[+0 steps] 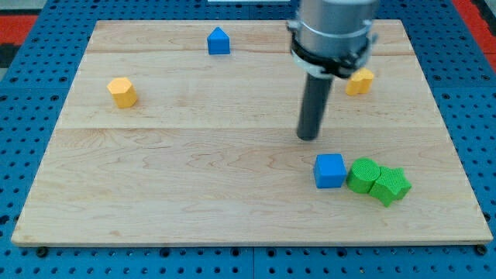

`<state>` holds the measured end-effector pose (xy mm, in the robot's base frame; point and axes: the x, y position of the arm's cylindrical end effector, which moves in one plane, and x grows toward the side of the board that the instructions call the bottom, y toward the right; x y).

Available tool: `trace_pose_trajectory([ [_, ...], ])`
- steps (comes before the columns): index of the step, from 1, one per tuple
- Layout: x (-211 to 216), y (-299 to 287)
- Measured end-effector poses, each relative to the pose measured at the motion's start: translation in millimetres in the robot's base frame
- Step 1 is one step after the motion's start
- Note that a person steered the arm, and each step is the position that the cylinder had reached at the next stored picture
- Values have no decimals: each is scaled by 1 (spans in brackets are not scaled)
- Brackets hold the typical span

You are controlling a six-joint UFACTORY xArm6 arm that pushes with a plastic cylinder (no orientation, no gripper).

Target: Move the red star to the left of the yellow heart

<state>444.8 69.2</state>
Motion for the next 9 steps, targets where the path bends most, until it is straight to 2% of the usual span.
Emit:
trace_pose_trajectory([
  [1,-5,-93],
  [2,-64,-80],
  [3,-154,-50],
  [4,-215,-42],
  [5,-252,-31],
  [7,-253,-27],
  [8,-251,6],
  [9,-252,67],
])
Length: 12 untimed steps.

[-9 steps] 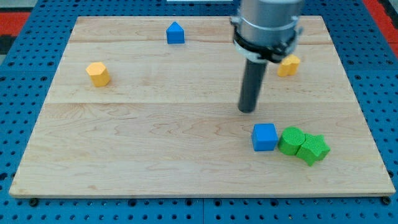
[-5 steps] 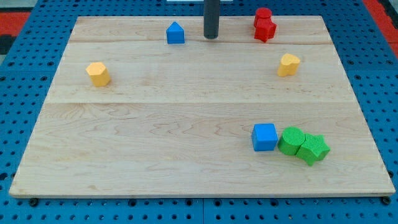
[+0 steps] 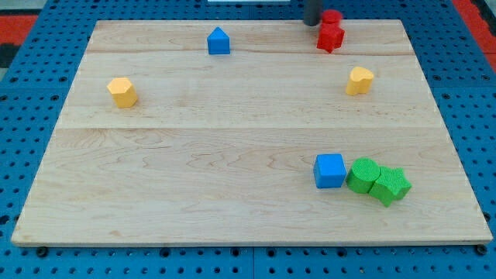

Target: Move the red star to the left of the yellow heart

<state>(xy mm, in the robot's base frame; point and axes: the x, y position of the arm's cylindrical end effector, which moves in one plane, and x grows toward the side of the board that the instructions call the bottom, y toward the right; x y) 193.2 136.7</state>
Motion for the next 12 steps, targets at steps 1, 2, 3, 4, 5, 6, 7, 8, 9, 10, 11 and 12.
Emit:
trace_pose_trajectory([
  [1,3,10],
  [2,18,14],
  [3,47,20],
  [4,69,37],
  [5,40,86],
  [6,17,98],
  [7,0,67],
  [8,1,19],
  [9,38,15],
  [10,76,15],
  [11,94,15],
  [12,110,16],
])
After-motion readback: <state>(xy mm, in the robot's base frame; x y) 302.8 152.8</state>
